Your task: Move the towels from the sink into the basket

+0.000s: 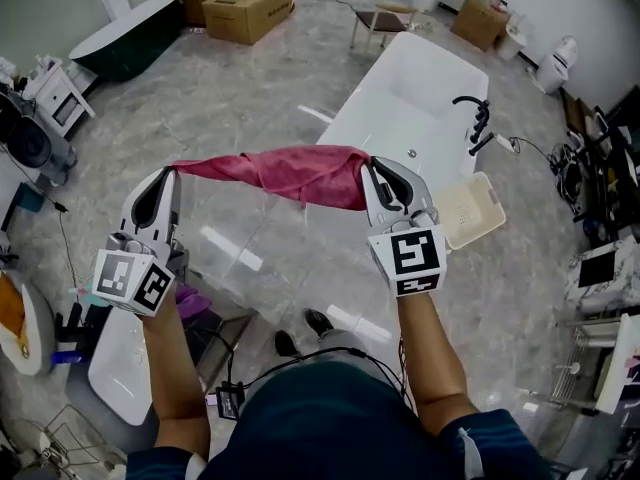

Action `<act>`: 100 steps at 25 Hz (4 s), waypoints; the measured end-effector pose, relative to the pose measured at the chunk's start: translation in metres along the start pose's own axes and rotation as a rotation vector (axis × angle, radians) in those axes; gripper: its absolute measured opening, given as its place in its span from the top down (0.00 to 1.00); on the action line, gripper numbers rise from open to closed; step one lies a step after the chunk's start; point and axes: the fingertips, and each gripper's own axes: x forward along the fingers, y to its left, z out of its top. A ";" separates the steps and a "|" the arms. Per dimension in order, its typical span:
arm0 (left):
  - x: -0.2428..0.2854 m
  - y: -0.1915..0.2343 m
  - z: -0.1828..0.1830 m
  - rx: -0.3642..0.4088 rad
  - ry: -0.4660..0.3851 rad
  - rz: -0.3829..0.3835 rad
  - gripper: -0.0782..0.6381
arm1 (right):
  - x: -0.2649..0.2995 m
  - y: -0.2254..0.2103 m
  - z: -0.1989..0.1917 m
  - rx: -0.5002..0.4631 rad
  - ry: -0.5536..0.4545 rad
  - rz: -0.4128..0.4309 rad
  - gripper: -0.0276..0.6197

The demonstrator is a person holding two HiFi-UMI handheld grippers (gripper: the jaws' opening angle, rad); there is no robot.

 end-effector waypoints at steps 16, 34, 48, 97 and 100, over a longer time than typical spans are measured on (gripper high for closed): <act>0.069 -0.130 -0.004 -0.024 -0.024 -0.381 0.88 | -0.143 -0.076 -0.031 0.003 0.112 -0.358 0.91; 0.189 -0.387 -0.026 -0.024 0.033 -0.608 0.88 | -0.328 -0.253 -0.117 0.081 0.179 -0.569 0.91; 0.262 -0.537 -0.059 0.003 0.098 -0.639 0.88 | -0.411 -0.374 -0.187 0.132 0.184 -0.608 0.91; 0.540 -0.643 -0.288 -0.008 0.357 -0.754 0.88 | -0.320 -0.565 -0.452 0.352 0.391 -0.720 0.91; 0.549 -0.643 -0.318 -0.011 0.391 -0.754 0.88 | -0.307 -0.564 -0.481 0.367 0.418 -0.710 0.91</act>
